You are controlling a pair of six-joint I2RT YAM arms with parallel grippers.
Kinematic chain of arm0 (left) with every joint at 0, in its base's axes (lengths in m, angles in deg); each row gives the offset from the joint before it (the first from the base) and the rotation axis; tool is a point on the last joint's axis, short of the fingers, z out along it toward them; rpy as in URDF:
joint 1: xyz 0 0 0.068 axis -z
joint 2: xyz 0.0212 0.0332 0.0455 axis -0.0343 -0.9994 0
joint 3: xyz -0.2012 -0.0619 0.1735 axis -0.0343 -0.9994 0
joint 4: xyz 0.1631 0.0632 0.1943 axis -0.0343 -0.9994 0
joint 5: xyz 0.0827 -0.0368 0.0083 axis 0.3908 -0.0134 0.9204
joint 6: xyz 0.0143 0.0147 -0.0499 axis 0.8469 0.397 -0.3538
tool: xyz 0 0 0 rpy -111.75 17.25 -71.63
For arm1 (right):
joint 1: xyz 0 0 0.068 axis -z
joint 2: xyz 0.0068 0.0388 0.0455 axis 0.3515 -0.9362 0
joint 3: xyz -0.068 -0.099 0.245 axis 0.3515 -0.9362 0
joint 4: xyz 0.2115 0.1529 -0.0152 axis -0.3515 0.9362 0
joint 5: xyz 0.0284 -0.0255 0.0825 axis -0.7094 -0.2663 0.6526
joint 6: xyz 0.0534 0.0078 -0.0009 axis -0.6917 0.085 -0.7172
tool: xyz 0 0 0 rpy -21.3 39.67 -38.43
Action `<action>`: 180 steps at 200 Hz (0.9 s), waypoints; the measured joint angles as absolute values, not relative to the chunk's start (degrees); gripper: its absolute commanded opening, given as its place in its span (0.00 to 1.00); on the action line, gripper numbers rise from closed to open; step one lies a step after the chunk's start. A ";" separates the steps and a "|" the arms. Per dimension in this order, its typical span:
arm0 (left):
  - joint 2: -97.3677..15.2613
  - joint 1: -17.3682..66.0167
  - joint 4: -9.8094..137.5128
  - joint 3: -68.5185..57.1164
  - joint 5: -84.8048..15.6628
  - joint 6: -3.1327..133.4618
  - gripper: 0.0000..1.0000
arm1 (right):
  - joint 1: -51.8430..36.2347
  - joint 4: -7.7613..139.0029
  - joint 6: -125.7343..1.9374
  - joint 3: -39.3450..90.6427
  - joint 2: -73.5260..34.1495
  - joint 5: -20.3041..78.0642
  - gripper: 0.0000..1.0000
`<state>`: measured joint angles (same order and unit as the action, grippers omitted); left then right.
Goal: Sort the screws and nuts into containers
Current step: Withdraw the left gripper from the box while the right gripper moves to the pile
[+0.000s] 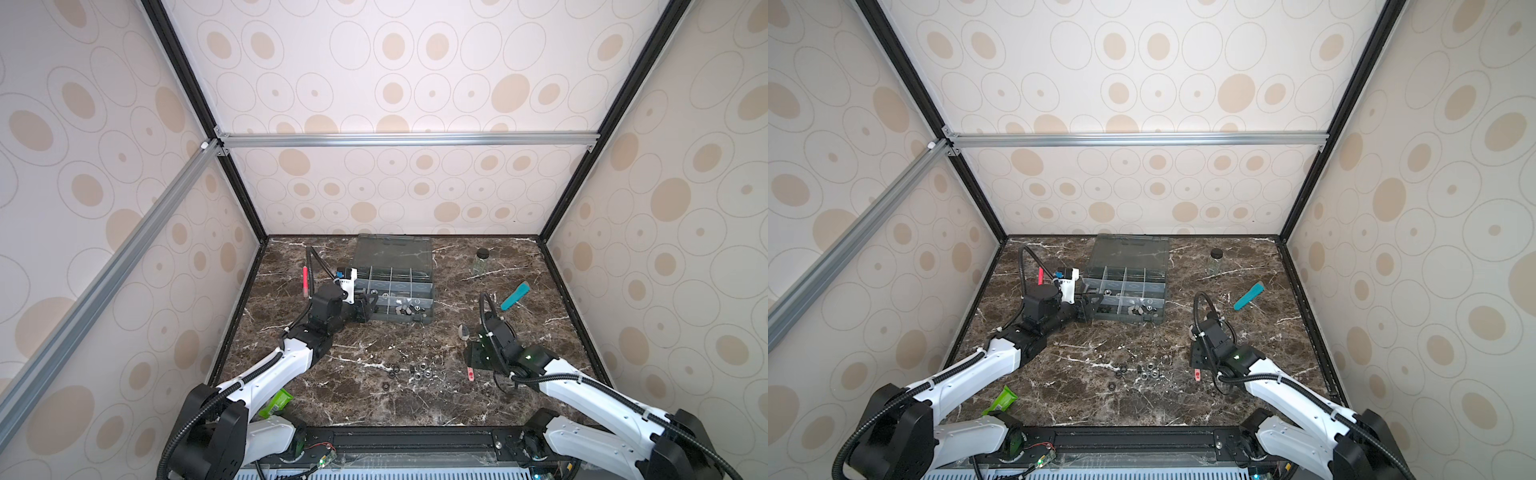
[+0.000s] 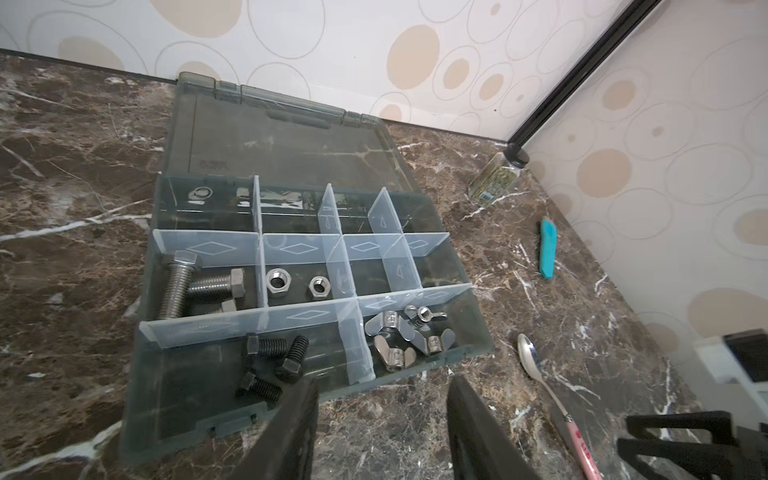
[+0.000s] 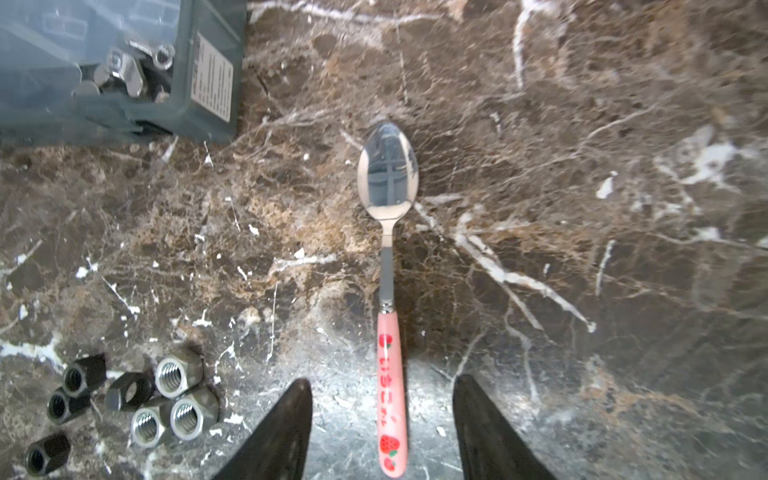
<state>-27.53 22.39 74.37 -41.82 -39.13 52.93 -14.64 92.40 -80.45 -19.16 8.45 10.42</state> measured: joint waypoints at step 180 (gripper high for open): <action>-22.22 22.39 78.92 -46.30 -39.48 47.84 0.53 | -30.29 93.02 -70.66 -3.66 -16.09 16.85 0.56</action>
